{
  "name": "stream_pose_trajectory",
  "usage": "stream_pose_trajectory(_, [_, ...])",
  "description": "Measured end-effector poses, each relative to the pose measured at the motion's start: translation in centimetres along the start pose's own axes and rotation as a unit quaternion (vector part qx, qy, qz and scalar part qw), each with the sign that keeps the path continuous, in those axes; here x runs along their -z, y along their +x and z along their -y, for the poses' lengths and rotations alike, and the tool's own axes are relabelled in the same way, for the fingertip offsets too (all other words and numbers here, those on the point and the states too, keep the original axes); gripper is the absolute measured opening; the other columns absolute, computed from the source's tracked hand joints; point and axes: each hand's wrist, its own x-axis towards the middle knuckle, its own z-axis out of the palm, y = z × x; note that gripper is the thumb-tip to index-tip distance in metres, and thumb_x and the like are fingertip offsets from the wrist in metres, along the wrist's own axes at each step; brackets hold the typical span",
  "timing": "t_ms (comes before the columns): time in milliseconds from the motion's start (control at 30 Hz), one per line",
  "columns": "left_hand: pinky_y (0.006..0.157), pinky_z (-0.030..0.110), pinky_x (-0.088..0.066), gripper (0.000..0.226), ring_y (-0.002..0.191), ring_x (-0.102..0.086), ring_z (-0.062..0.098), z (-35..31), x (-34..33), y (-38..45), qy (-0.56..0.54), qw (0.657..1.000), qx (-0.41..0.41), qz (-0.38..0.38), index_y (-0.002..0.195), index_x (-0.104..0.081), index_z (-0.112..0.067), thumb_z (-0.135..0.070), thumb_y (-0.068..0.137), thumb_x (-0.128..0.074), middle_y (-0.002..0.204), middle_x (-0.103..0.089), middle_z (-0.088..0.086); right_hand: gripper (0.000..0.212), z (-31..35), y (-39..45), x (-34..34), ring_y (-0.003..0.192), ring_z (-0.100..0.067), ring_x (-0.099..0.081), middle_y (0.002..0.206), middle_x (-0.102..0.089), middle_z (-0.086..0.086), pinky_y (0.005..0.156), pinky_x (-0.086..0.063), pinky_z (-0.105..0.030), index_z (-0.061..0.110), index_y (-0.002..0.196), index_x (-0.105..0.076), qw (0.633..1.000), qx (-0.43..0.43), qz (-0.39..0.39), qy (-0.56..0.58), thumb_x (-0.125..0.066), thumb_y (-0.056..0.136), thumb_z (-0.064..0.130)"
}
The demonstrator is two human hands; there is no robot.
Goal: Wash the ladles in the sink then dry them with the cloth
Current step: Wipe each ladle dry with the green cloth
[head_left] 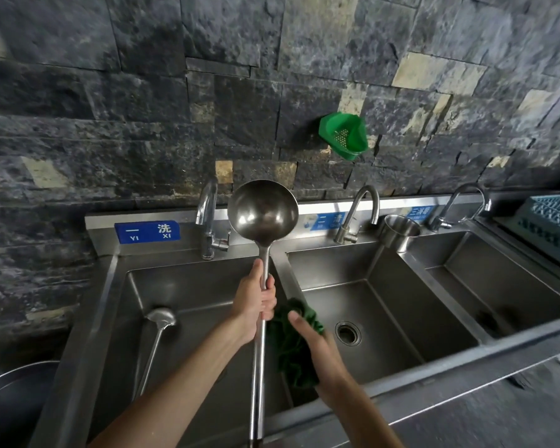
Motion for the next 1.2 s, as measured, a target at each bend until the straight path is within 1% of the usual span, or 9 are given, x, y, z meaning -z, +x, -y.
stream_pose_trajectory(167, [0.038, 0.024, -0.017, 0.059, 0.033, -0.021, 0.009, 0.1, -2.6, 3.5, -0.091, 0.995, 0.047, 0.014, 0.059, -0.045, -0.018, -0.06, 0.099, -0.037, 0.042, -0.027, -0.007, 0.051, -1.7, 0.5, 1.3, 0.088, -0.014, -0.077, 0.094, -0.08, 0.002, 0.079, -0.061, -0.03, 0.038, 0.097, -0.076, 0.994, -0.014, 0.017, -0.11, -0.09, 0.056, 0.066])
stream_pose_trajectory(367, [0.043, 0.025, -0.031, 0.053, 0.037, -0.034, 0.012, 2.0, -6.5, 9.1, -0.11, 0.99, 0.084, -0.018, 0.065, -0.051, -0.018, -0.056, 0.1, -0.039, 0.046, -0.039, -0.005, 0.033, -0.4, 4.4, 6.0, 0.082, -0.022, -0.078, 0.088, -0.08, -0.007, 0.07, -0.058, -0.022, 0.016, 0.091, -0.081, 0.987, -0.003, 0.037, -0.155, -0.085, 0.077, 0.046])
stream_pose_trajectory(500, [0.063, 0.034, -0.048, 0.031, 0.057, -0.053, 0.016, 5.2, -9.4, 13.2, 0.069, 0.995, 0.064, -0.014, 0.08, -0.057, -0.018, -0.037, 0.102, -0.047, 0.062, -0.057, -0.002, 0.022, 0.1, 7.9, 10.9, 0.077, -0.021, -0.077, 0.084, -0.08, -0.007, 0.069, -0.056, -0.02, 0.016, 0.085, -0.083, 0.991, -0.022, 0.024, -0.133, -0.082, 0.085, 0.037])
stream_pose_trajectory(600, [0.086, 0.036, -0.045, 0.015, 0.084, -0.06, 0.02, 8.8, -11.6, 15.4, 0.248, 0.968, 0.047, -0.003, 0.088, -0.056, -0.02, -0.032, 0.097, -0.054, 0.086, -0.067, 0.003, 0.035, 0.0, 10.4, 14.7, 0.075, -0.019, -0.076, 0.081, -0.079, -0.009, 0.068, -0.056, -0.022, 0.015, 0.083, -0.083, 0.99, -0.054, 0.002, -0.13, -0.084, 0.077, 0.049])
stream_pose_trajectory(733, [0.081, 0.027, -0.045, 0.03, 0.103, -0.059, 0.01, 14.1, -14.6, 17.6, 0.338, 0.937, 0.082, 0.019, 0.113, -0.053, -0.019, -0.043, 0.095, -0.056, 0.115, -0.061, -0.009, 0.06, -1.7, 14.2, 20.6, 0.085, -0.05, -0.069, 0.1, -0.063, -0.042, 0.078, -0.054, -0.052, -0.008, 0.095, -0.071, 0.987, -0.091, -0.041, -0.126, -0.085, 0.077, 0.048])
stream_pose_trajectory(800, [0.075, 0.02, -0.042, 0.031, 0.103, -0.055, 0.009, 15.8, -15.8, 18.9, 0.343, 0.933, 0.109, 0.026, 0.117, -0.055, -0.023, -0.044, 0.094, -0.058, 0.109, -0.056, -0.015, 0.064, -2.4, 15.6, 23.1, 0.074, -0.04, -0.067, 0.09, -0.066, -0.039, 0.074, -0.052, -0.044, -0.012, 0.095, -0.068, 0.981, -0.127, -0.053, -0.139, -0.087, 0.076, 0.047])
stream_pose_trajectory(900, [0.058, 0.015, -0.043, 0.008, 0.076, -0.06, 0.012, 18.0, -17.6, 21.1, 0.283, 0.947, 0.147, 0.02, 0.088, -0.069, -0.018, -0.025, 0.091, -0.069, 0.076, -0.066, -0.008, 0.049, -3.1, 17.3, 26.4, 0.056, -0.016, -0.063, 0.065, -0.072, -0.007, 0.057, -0.047, -0.027, 0.007, 0.074, -0.08, 0.963, -0.189, -0.059, -0.184, -0.088, 0.067, 0.055])
stream_pose_trajectory(1000, [0.046, 0.01, -0.04, 0.01, 0.065, -0.06, 0.012, 20.4, -19.2, 23.5, 0.305, 0.932, 0.193, -0.038, 0.092, -0.074, -0.011, -0.019, 0.09, -0.069, 0.068, -0.064, -0.004, 0.044, -4.5, 19.6, 28.6, 0.046, -0.009, -0.058, 0.053, -0.067, 0.004, 0.048, -0.043, -0.021, 0.011, 0.062, -0.077, 0.943, -0.223, -0.065, -0.238, -0.092, 0.064, 0.052])
stream_pose_trajectory(1200, [0.042, 0.02, -0.038, 0.01, 0.057, -0.054, 0.012, 24.7, -19.3, 28.3, 0.308, 0.9, 0.275, -0.137, 0.082, -0.071, -0.008, -0.013, 0.089, -0.067, 0.069, -0.065, 0.003, 0.05, -7.4, 23.3, 29.9, 0.065, -0.012, -0.069, 0.075, -0.072, 0.002, 0.053, -0.052, -0.021, 0.014, 0.08, -0.067, 0.886, -0.268, -0.011, -0.379, -0.085, 0.064, 0.058])
